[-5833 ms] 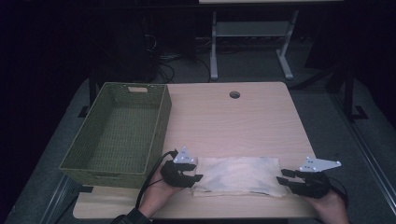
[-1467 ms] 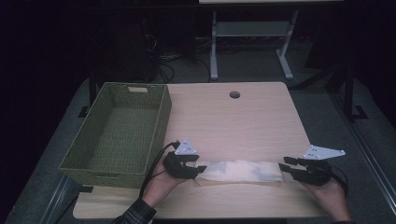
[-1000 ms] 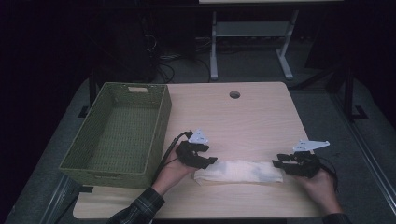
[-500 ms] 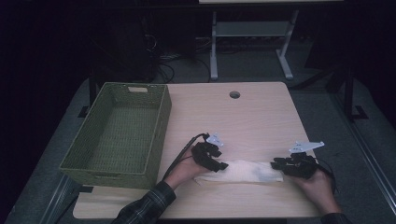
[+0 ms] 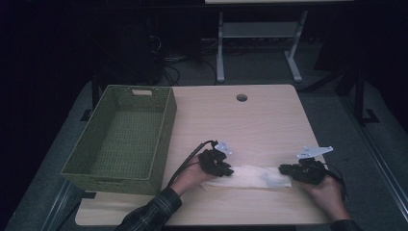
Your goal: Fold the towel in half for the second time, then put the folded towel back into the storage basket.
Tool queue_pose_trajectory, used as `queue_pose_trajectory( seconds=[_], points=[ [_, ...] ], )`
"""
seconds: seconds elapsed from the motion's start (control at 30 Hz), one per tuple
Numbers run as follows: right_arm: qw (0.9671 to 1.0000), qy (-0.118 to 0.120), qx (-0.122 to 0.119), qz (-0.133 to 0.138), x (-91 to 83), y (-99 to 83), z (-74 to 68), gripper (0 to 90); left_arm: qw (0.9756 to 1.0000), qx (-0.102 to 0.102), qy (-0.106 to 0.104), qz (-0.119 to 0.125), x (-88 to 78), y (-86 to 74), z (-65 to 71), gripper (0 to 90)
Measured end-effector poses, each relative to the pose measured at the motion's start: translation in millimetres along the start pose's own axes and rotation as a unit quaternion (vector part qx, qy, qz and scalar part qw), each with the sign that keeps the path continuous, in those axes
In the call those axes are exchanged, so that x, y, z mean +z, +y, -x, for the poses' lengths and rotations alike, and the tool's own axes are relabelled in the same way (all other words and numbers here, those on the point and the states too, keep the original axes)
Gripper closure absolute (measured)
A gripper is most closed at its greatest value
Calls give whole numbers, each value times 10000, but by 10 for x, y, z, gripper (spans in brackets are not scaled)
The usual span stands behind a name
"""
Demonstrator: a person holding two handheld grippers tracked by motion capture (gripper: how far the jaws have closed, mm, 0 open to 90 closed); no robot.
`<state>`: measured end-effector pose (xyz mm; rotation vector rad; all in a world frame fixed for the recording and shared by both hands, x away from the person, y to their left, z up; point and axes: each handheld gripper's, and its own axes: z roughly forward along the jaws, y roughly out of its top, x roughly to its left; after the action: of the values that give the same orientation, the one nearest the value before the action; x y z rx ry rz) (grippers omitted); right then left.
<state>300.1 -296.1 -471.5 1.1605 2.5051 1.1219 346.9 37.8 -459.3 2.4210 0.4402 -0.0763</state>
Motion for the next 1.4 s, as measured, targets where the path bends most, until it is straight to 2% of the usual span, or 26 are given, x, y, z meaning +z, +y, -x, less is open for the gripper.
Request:
queue_pose_trajectory(
  seconds=[0.13,0.37,0.7,0.9,0.93,1.03,1.13,1.23,1.4],
  points=[
    [10000,-49,-67,26,0,-4,-4,830,10000,-22,-38,-25,3,4,11,828],
    [9998,-121,-124,39,-3,1,-25,840,10000,-54,15,-31,-22,15,34,844],
    [9996,-185,-160,118,-55,65,-14,844,9991,-196,-86,364,-214,50,36,849],
    [9989,-228,-196,357,-140,205,-4,844,9980,-214,-60,590,-371,73,81,850],
    [9985,-241,-202,448,-167,275,-6,845,9974,-190,-31,688,-449,87,93,851],
    [9981,-263,-247,498,-179,331,-12,845,9970,-207,-11,752,-515,95,96,852],
    [9973,-269,-293,620,-192,485,-34,846,9952,-277,83,938,-703,110,93,852],
    [9963,-274,-400,706,-200,636,-62,846,9942,-294,239,1002,-863,125,94,852],
    [9946,-278,-567,829,-199,883,-109,847,9921,-283,382,1158,-1096,148,115,852]
  ],
)
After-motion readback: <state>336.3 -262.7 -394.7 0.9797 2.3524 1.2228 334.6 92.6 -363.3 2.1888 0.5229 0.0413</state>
